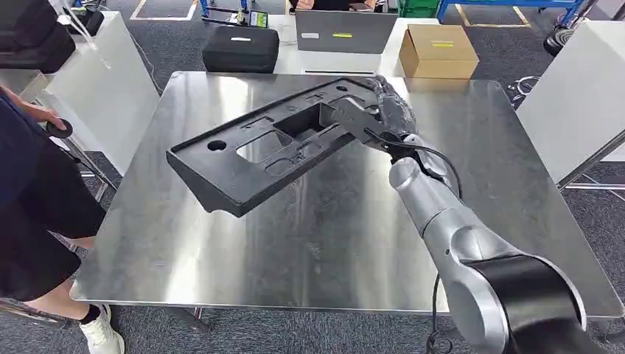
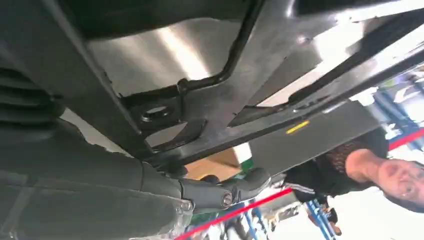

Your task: Take the parts from the cabinet and place them on the table.

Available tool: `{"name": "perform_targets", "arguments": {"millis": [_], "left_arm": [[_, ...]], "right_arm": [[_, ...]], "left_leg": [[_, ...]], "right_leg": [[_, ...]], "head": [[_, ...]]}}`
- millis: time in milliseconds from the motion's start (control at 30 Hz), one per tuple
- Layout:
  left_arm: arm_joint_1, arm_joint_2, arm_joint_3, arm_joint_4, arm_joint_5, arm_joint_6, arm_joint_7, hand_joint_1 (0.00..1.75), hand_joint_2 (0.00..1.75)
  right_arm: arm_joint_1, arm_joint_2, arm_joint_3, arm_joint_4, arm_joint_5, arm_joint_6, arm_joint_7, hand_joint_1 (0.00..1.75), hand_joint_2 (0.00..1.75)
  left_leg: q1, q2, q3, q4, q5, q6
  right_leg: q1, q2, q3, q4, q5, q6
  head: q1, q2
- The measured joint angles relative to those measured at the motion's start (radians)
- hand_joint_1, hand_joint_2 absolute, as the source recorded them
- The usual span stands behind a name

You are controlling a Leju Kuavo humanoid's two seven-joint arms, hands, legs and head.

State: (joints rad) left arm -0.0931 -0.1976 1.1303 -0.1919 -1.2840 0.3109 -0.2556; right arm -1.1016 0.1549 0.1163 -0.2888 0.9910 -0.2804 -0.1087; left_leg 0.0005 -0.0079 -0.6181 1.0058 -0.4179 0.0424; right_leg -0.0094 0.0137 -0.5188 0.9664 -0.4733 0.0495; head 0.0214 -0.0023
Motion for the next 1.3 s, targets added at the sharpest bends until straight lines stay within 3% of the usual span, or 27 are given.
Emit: {"name": "perform_targets", "arguments": {"millis": [67, 100, 133, 800, 833, 867, 1100, 1133, 1167, 1300], "left_arm": [[0.0, 0.003, 0.001, 0.0, 0.008, 0.001, 0.0, 0.0, 1.75], [0.0, 0.005, 0.002, 0.0, 0.016, 0.004, 0.0, 0.0, 1.75], [0.0, 0.005, 0.003, 0.0, 0.017, 0.004, 0.001, 0.0, 1.75], [0.0, 0.007, 0.004, 0.0, 0.008, 0.012, 0.014, 0.0, 1.75], [0.0, 0.007, 0.004, 0.0, 0.008, 0.014, 0.017, 0.0, 1.75], [0.0, 0.007, 0.004, 0.0, 0.008, 0.015, 0.019, 0.0, 1.75], [0.0, 0.006, 0.004, 0.0, 0.006, 0.019, 0.024, 0.0, 1.75], [0.0, 0.006, 0.004, 0.0, 0.006, 0.019, 0.025, 0.0, 1.75], [0.0, 0.006, 0.004, 0.0, 0.006, 0.02, 0.025, 0.0, 1.75], [0.0, 0.006, 0.004, 0.0, 0.006, 0.02, 0.025, 0.0, 1.75]], "right_arm": [[-0.014, 0.012, -0.042, 0.0, -0.041, 0.032, -0.024, 0.0, 0.0], [-0.02, 0.027, -0.059, 0.0, -0.052, 0.036, -0.034, 1.47, 0.0], [-0.022, 0.037, -0.071, 0.0, -0.06, 0.036, -0.05, 1.59, 0.0], [-0.025, 0.043, -0.077, 0.0, -0.076, 0.023, -0.072, 1.75, 0.0], [-0.025, 0.043, -0.077, 0.0, -0.076, 0.022, -0.072, 1.73, 0.0], [-0.025, 0.043, -0.077, 0.0, -0.077, 0.02, -0.074, 1.45, 0.0], [-0.025, 0.043, -0.077, 0.0, -0.077, 0.001, -0.074, 1.45, 0.0], [-0.025, 0.043, -0.077, 0.0, -0.077, 0.0, -0.074, 0.16, 0.0], [-0.025, 0.043, -0.077, 0.0, -0.077, 0.0, -0.074, 0.0, 0.0], [-0.025, 0.043, -0.077, 0.0, -0.075, -0.023, -0.073, 0.0, 0.0]], "left_leg": [[0.0, 0.0, 0.0, 0.0, 0.0, 0.0], [0.0, 0.0, 0.0, 0.0, 0.0, 0.0], [0.0, 0.0, 0.0, 0.0, 0.0, 0.0], [0.0, 0.0, 0.0, 0.0, 0.0, 0.0], [0.0, 0.0, 0.0, 0.0, 0.0, 0.0], [0.0, 0.0, 0.0, 0.0, 0.0, 0.0], [0.0, 0.0, 0.0, 0.0, 0.0, 0.0], [0.0, 0.0, 0.0, 0.0, 0.0, 0.0], [0.0, 0.0, 0.0, 0.0, 0.0, 0.0], [0.0, 0.0, 0.0, 0.0, 0.0, 0.0]], "right_leg": [[0.0, 0.0, 0.0, 0.0, 0.0, 0.0], [0.0, 0.0, 0.0, 0.0, 0.0, 0.0], [0.0, 0.0, 0.0, 0.0, 0.0, 0.0], [0.0, 0.0, 0.0, 0.0, 0.0, 0.0], [0.0, 0.0, 0.0, 0.0, 0.0, 0.0], [0.0, 0.0, 0.0, 0.0, 0.0, 0.0], [0.0, 0.0, -0.001, 0.0, 0.0, 0.0], [0.0, 0.0, -0.001, 0.0, 0.0, 0.0], [0.0, 0.0, -0.001, 0.0, 0.0, 0.0], [0.0, 0.0, -0.001, 0.0, 0.0, 0.0]], "head": [[0.0, 0.0], [0.0, 0.0], [0.0, 0.0], [0.0, 0.0], [0.0, 0.0], [0.0, 0.0], [0.0, 0.0], [0.0, 0.0], [0.0, 0.0], [0.0, 0.0]]}}
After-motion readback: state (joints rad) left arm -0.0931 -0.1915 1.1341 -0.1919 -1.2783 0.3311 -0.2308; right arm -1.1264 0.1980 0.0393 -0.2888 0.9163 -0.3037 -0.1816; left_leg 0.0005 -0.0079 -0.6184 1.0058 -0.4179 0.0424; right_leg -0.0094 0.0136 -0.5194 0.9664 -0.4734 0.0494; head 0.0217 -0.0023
